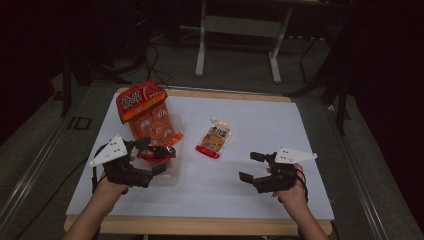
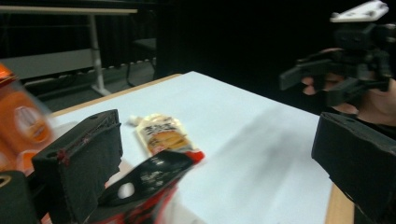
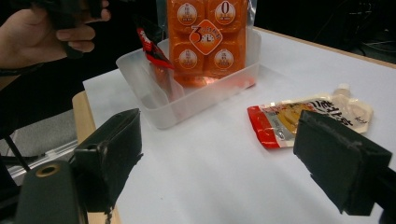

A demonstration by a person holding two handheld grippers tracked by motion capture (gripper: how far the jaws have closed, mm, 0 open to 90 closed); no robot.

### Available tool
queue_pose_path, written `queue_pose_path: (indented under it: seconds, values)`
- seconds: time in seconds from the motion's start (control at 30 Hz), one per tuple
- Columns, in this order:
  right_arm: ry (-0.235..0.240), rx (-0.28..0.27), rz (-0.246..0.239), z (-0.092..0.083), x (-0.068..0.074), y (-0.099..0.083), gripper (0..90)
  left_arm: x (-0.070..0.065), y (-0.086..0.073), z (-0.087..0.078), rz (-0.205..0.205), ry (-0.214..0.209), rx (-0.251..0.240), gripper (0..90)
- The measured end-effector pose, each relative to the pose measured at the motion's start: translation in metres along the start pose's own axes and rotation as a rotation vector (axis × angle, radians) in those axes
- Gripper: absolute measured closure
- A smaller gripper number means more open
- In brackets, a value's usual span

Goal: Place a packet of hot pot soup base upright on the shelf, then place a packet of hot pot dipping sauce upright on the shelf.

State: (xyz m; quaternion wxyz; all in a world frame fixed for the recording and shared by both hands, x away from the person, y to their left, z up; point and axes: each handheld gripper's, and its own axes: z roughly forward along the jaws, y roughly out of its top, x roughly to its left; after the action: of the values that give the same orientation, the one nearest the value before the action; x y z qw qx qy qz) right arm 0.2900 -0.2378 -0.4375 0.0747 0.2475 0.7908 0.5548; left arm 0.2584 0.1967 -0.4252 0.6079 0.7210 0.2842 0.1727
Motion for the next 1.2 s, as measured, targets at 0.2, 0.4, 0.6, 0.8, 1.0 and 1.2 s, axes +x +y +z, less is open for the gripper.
queue_pose_path:
  seconds: [0.2, 0.4, 0.6, 0.8, 1.0, 1.2]
  values:
    - [0.000, 0.020, -0.008, 0.001, 0.000, 0.001, 18.1, -0.020, 0.003, 0.005, 0.039, -0.044, -0.006, 2.3]
    - [-0.021, 0.035, -0.057, 0.005, 0.000, 0.004, 18.4, -0.039, 0.000, 0.009, 0.065, -0.065, 0.000, 2.3]
    - [-0.050, 0.026, -0.064, 0.008, -0.004, 0.008, 18.2, -0.055, -0.006, 0.012, 0.078, -0.084, 0.024, 2.3]
    - [-0.073, 0.042, -0.080, 0.013, -0.012, 0.015, 14.8, -0.067, -0.019, 0.017, 0.058, -0.106, 0.042, 2.3]
    - [-0.089, 0.077, -0.066, 0.023, -0.021, 0.019, 14.0, -0.073, -0.032, 0.019, 0.033, -0.124, 0.053, 2.3]
    - [-0.115, 0.076, -0.037, 0.033, -0.032, 0.021, 10.7, -0.075, -0.044, 0.016, 0.025, -0.110, 0.046, 2.3]
